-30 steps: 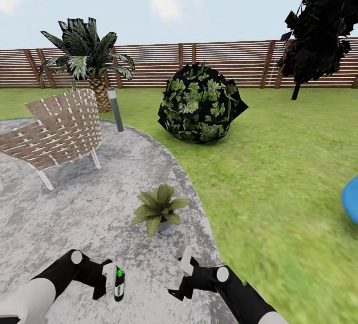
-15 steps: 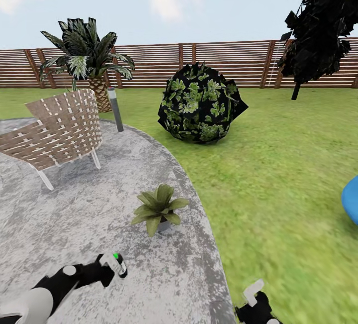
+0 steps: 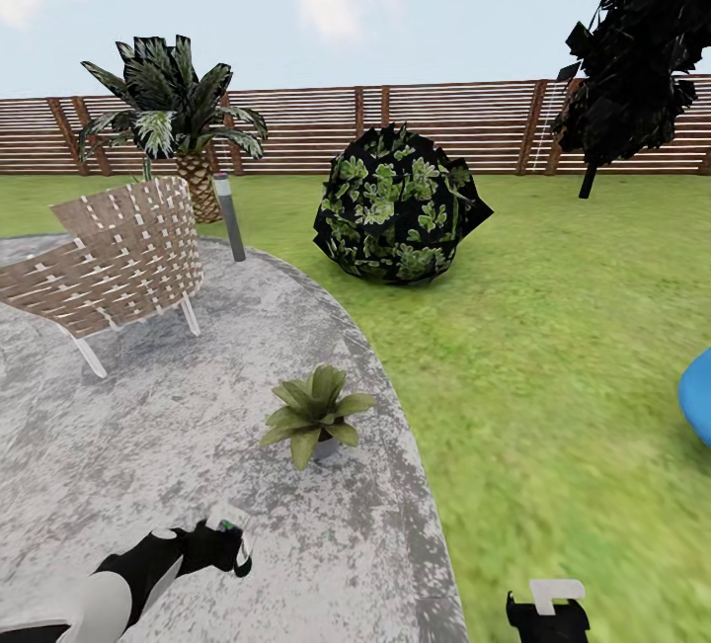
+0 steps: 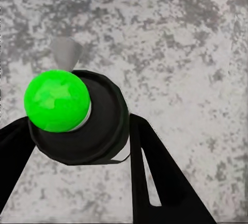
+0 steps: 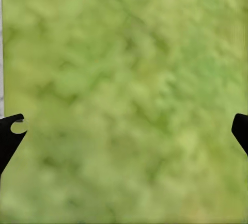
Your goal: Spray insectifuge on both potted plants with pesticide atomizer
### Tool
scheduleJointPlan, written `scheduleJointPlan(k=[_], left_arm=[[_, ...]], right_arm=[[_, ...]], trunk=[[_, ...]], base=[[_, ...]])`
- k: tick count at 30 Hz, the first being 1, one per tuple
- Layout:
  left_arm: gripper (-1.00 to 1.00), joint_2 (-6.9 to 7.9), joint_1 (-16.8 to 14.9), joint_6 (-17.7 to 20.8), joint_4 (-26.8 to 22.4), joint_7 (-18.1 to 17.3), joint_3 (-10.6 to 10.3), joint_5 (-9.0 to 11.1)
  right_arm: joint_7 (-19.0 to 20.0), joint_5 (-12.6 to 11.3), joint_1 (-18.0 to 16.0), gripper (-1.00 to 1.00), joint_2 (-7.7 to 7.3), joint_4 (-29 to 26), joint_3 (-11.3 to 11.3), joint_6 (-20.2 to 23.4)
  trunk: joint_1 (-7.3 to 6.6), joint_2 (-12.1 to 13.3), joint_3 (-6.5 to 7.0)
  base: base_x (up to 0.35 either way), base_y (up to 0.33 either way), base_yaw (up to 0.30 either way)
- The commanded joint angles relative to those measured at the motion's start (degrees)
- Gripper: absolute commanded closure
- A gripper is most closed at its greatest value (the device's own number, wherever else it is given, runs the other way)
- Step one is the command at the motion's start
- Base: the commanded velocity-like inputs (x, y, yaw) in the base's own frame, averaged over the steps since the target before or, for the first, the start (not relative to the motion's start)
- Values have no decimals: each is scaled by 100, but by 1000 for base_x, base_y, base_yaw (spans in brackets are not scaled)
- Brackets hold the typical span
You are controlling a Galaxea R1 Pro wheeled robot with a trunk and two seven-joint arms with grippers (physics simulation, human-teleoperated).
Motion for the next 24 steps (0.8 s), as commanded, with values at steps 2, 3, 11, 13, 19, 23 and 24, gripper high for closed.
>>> scheduleJointPlan(k=[2, 3, 11, 13, 19, 23, 24], left_arm=[[100, 29, -11, 322, -9, -39, 34, -39], [100, 45, -26, 734, -21, -51, 27, -41], [100, 175, -217, 2955, -813, -1369, -53, -661], [100, 184, -246, 3397, -1227, -1514, -47, -1183], [100, 171, -301, 3887, -1880, -2241, -50, -1675], [100, 139, -325, 3910, -1950, -2429, -50, -1833], [100, 124, -325, 3913, -1952, -2436, -50, -1839]], right_arm=[[-10, -64, -2, -100, 12, 6, 50, -29], [-12, -65, -1, -100, 25, 7, 50, -31], [-1, -68, 28, -100, 57, 14, 56, -33], [2, -66, 46, -100, 78, 15, 58, -32], [3, -69, 54, -100, 89, 14, 59, -34], [3, -71, 69, -100, 96, 9, 59, -35], [3, -71, 70, -100, 96, 9, 59, -36]], trunk=[[-1, -2, -5], [-1, -2, -5], [-1, -2, -5], [-1, -2, -5], [-1, -2, -5], [-1, -2, -5], [-1, -2, -5]], base=[[0, 0, 0], [0, 0, 0], [0, 0, 0], [48, 0, 0], [276, 29, 0], [320, 151, 0], [305, 200, 0]])
